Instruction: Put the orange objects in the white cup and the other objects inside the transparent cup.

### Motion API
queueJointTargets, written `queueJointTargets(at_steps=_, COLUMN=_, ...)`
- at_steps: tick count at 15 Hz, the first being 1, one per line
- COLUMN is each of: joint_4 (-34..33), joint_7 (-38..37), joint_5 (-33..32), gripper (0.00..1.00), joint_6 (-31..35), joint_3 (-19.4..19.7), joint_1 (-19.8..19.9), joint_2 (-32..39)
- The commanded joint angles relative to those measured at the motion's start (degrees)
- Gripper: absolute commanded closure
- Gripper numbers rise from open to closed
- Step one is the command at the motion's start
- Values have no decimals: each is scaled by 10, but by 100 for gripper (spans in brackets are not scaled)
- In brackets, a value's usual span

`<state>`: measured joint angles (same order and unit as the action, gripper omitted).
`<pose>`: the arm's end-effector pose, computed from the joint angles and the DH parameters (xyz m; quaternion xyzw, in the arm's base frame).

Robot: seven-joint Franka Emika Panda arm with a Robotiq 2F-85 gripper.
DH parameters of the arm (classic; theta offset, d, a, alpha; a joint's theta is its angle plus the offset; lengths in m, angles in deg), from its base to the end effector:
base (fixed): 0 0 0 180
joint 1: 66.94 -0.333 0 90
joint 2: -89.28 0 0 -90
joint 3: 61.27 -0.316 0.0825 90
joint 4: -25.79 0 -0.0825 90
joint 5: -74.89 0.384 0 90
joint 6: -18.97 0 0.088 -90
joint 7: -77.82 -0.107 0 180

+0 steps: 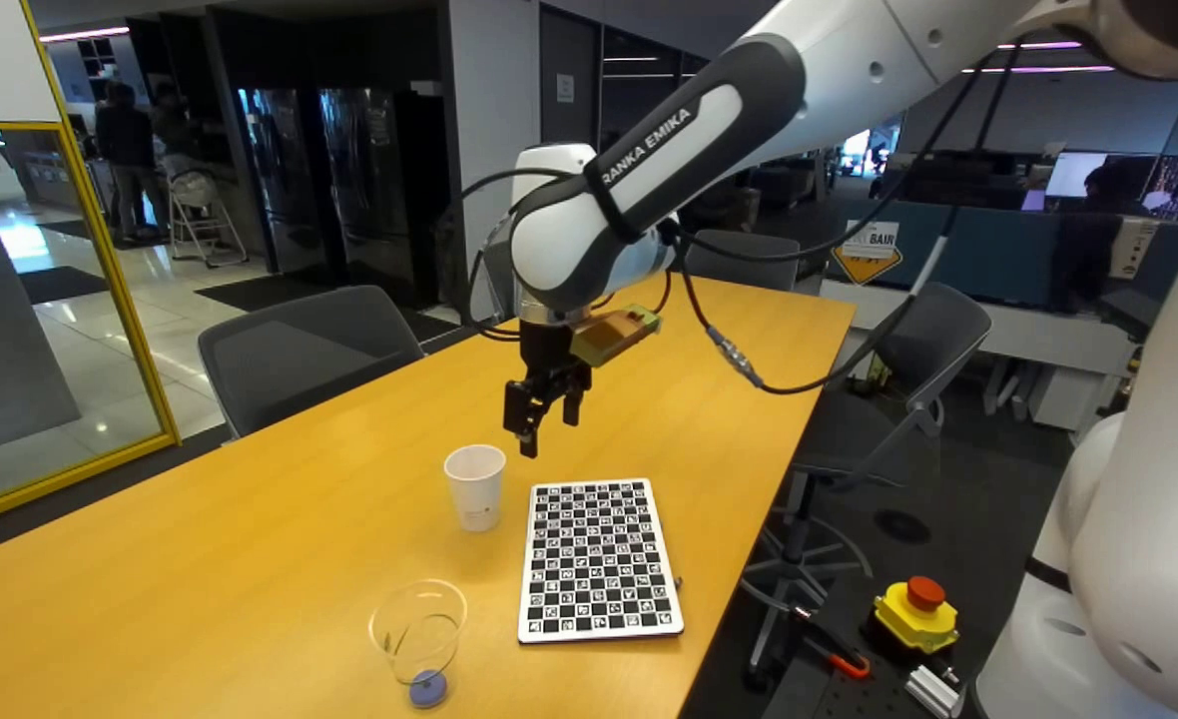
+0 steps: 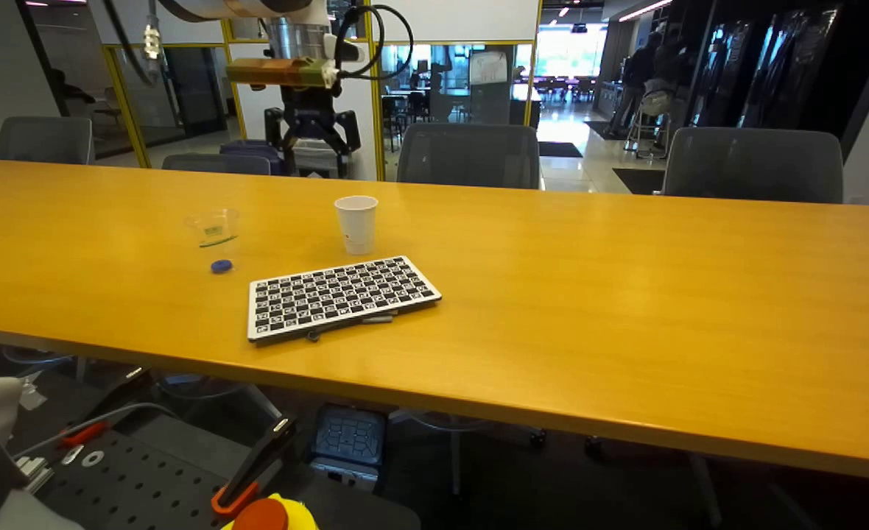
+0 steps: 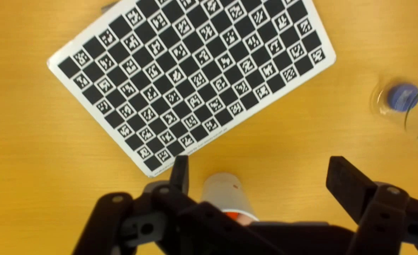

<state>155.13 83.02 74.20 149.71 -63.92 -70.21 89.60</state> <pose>0.5198 0.0536 0.3616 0.9949 0.1007 0.0095 0.0044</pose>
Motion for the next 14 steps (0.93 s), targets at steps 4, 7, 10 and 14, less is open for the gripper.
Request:
queueJointTargets(at_steps=4, joint_4=192, joint_7=46, joint_5=14, gripper=0, joint_6=-51, joint_3=14, joint_1=0, joint_2=-236)
queueJointTargets(at_steps=7, joint_4=228, joint_7=52, joint_5=14, gripper=0, joint_6=-116, joint_3=33, joint_1=1, joint_2=-331)
queueJointTargets(at_steps=10, joint_4=244, joint_7=56, joint_5=11, gripper=0, joint_6=-195, joint_3=53, joint_1=6, joint_2=-413)
queueJointTargets(at_steps=14, joint_4=242, joint_7=58, joint_5=6, gripper=0, joint_6=-264, joint_3=72, joint_1=9, joint_2=-474)
